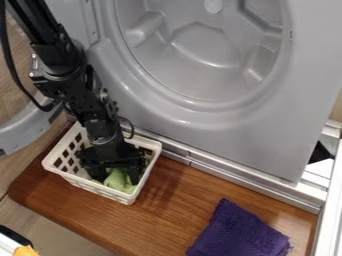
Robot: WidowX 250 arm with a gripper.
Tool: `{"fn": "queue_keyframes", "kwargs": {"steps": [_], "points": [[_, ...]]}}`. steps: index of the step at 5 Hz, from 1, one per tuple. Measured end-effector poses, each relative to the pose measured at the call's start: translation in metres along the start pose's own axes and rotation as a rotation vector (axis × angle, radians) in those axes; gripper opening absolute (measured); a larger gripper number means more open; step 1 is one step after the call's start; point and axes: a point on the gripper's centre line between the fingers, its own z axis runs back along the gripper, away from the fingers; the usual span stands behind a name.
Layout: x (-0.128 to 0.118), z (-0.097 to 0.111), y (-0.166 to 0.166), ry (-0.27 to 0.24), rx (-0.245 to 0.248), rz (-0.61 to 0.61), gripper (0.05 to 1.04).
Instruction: Move the green cloth from the white plastic container and place it on the right side of the table
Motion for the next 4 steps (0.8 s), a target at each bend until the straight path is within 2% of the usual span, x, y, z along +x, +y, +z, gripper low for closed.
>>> {"fn": "queue_keyframes", "kwargs": {"steps": [2,3,4], "points": [[-0.001,0.002,-0.002,-0.022,0.031,-0.005,0.368],[-0.002,0.008,-0.003,-0.034,0.043,-0.006,0.172],[-0.004,0.010,-0.001,-0.030,0.053,0.000,0.102]]}}
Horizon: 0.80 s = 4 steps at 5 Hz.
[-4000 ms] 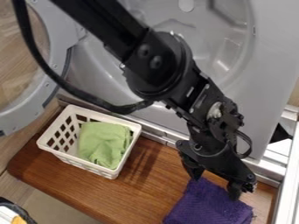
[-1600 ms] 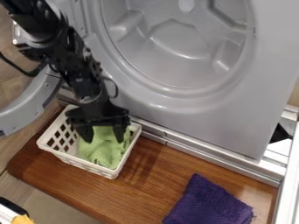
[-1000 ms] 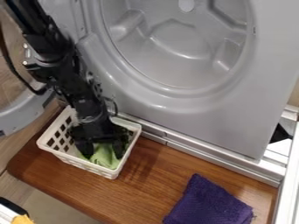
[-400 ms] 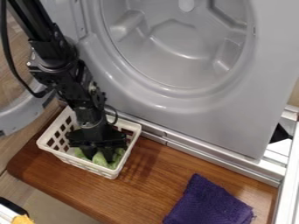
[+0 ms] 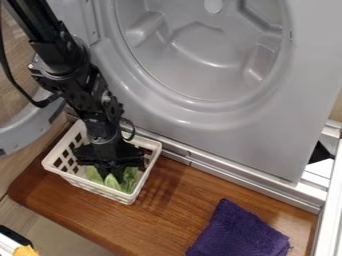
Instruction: Move the green cloth from the white plastic container and place it on the right side of the table
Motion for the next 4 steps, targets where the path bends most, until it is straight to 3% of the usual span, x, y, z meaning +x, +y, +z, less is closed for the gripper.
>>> {"fn": "queue_keyframes", "kwargs": {"steps": [2,4], "points": [[0.006,0.027,-0.006,-0.061,-0.009,-0.018,0.096],[0.008,0.069,-0.021,-0.144,-0.022,-0.070,0.096]]}}
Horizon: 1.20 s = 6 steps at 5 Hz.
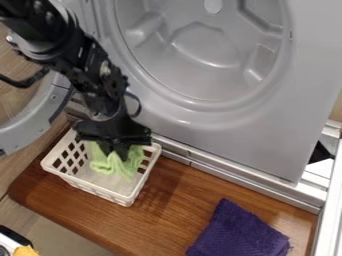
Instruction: Move the green cloth from the white plastic container and place it on the right side of the table
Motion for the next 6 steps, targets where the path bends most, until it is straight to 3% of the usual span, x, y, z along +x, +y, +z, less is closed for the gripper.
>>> {"fn": "queue_keyframes", "kwargs": {"steps": [2,3,4,5,6], "points": [[0.009,0.044,-0.034,-0.135,-0.089,-0.050,0.096],[0.027,0.063,-0.051,-0.215,-0.134,-0.084,0.096],[0.031,0.062,-0.074,-0.218,-0.197,-0.123,0.096],[0.017,0.046,-0.097,-0.157,-0.229,-0.182,0.096],[-0.002,0.032,-0.112,-0.117,-0.230,-0.241,0.096]]}}
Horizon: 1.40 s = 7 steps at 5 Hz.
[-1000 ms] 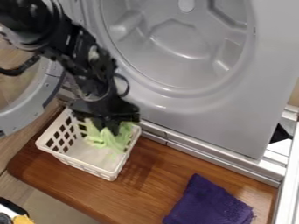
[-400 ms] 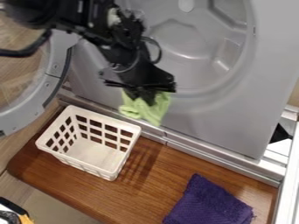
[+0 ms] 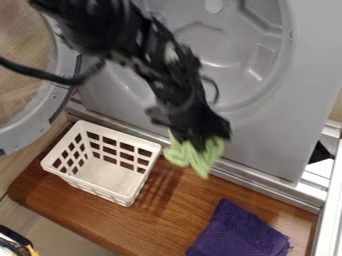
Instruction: Move the green cloth from the white plastic container and place it on the right side of the table
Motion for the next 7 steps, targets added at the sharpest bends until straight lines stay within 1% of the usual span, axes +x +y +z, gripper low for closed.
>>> {"fn": "queue_keyframes", "kwargs": {"steps": [1,2,3,4,5,6,7], "points": [[-0.018,-0.012,-0.021,0.038,-0.027,-0.089,0.096],[-0.032,-0.021,-0.043,0.065,-0.062,-0.149,0.096],[-0.047,-0.033,-0.060,0.096,-0.091,-0.210,0.096],[-0.056,-0.044,-0.071,0.121,-0.113,-0.263,0.096],[-0.063,-0.061,-0.074,0.165,-0.128,-0.282,0.096],[-0.067,-0.072,-0.070,0.187,-0.104,-0.285,0.129],[-0.066,-0.072,-0.065,0.188,-0.064,-0.222,0.329]]}}
